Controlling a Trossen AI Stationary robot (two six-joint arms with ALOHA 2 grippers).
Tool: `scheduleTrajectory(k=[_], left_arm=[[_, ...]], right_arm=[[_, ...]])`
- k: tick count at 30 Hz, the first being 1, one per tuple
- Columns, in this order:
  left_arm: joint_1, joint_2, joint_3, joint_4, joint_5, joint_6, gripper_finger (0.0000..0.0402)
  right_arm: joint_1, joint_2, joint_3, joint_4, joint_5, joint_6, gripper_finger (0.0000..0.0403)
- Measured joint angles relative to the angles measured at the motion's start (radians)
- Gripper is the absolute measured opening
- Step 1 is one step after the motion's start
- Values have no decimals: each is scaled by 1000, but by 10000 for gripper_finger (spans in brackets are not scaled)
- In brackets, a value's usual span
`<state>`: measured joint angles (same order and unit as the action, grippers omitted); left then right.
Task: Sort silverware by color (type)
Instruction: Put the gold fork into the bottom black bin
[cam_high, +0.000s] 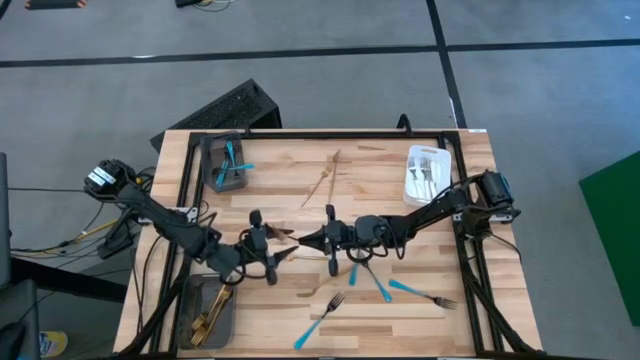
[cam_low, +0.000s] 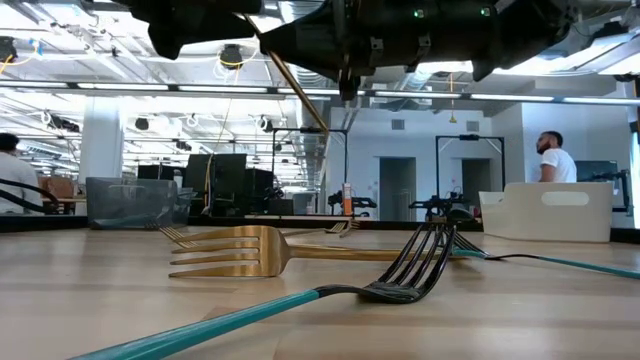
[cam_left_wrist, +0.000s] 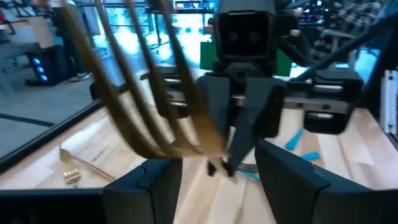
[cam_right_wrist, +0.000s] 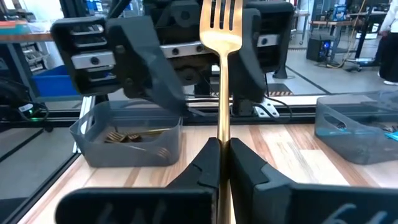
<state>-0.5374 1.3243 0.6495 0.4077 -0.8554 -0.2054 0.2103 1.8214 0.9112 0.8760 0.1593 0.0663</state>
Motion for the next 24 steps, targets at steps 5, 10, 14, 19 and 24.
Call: scheduleTrajectory(k=[5, 10, 14, 19, 24], left_arm=[[21, 0, 0, 3, -11, 7, 157], [20, 0, 0, 4, -4, 31, 67], [19, 0, 0, 1, 24, 41, 12], [18, -1, 1, -52, 94, 21, 7], [-25, -49, 65, -406, 273, -153, 5]], right_arm=[[13, 0, 0, 0, 3, -20, 31], [16, 0, 0, 2, 10, -32, 31], [16, 0, 0, 1, 9, -31, 44], [20, 0, 0, -18, 12, 3, 87], [37, -1, 0, -21, 41, 32, 118]])
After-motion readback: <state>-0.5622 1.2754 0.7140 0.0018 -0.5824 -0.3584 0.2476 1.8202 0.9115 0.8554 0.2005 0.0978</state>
